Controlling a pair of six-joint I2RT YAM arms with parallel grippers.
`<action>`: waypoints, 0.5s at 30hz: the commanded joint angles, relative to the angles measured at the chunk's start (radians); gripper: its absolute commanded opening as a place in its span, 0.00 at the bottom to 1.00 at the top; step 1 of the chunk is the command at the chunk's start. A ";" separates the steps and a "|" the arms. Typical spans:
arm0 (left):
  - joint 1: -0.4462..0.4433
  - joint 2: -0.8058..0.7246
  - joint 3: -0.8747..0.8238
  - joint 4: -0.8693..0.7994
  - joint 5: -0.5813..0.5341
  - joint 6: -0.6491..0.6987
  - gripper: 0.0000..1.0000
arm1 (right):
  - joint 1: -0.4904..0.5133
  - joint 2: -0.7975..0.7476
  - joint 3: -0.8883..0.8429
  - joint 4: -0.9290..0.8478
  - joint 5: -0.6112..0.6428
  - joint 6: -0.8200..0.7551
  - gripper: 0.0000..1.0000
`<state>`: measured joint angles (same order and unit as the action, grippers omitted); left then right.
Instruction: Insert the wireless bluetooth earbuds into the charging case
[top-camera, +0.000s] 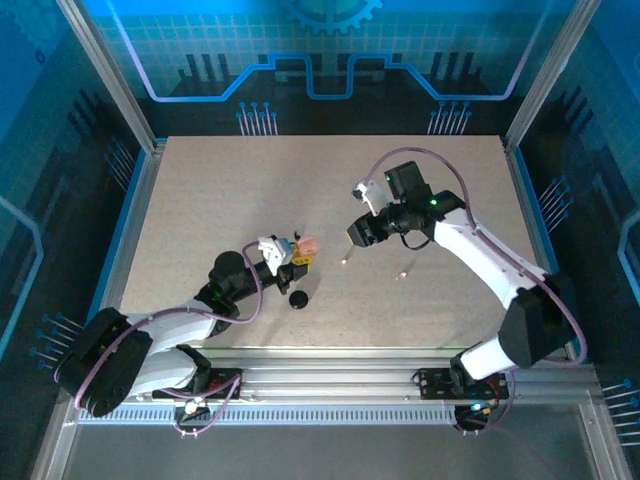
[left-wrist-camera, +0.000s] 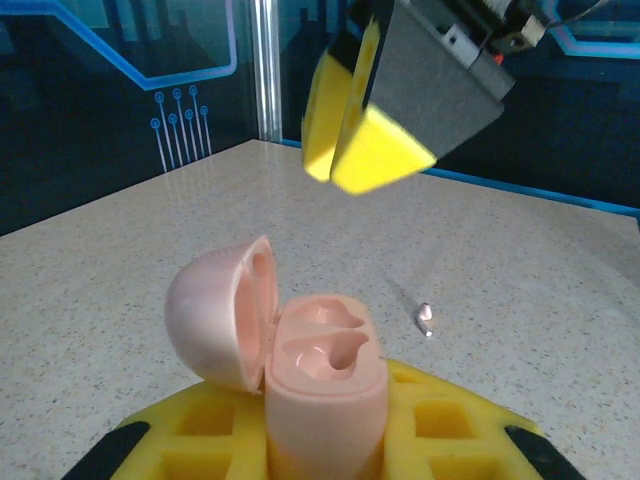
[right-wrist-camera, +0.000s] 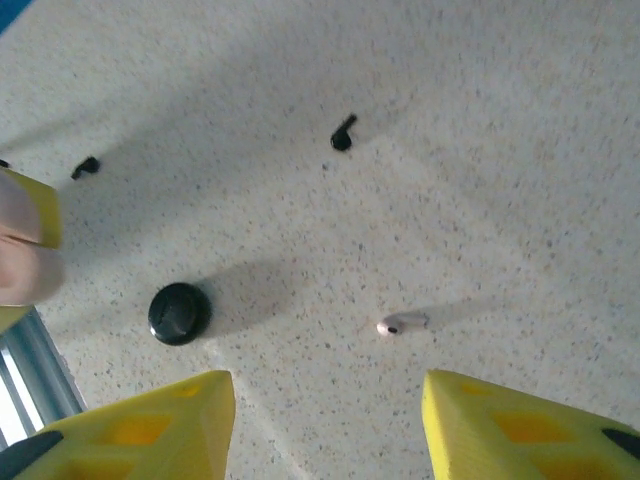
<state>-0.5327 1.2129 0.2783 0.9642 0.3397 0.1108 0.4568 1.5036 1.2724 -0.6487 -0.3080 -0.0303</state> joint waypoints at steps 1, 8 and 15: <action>0.005 -0.026 -0.012 0.007 -0.033 0.019 0.14 | 0.001 0.076 0.080 -0.113 0.014 -0.031 0.51; 0.006 -0.102 -0.020 -0.086 -0.042 0.035 0.14 | 0.001 0.147 0.085 -0.058 0.083 -0.282 0.51; 0.006 -0.146 -0.053 -0.106 -0.051 0.025 0.14 | 0.006 0.176 0.044 0.028 0.033 -0.580 0.51</action>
<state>-0.5327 1.0958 0.2520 0.8795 0.3027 0.1307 0.4572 1.6764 1.3293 -0.6708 -0.2436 -0.4160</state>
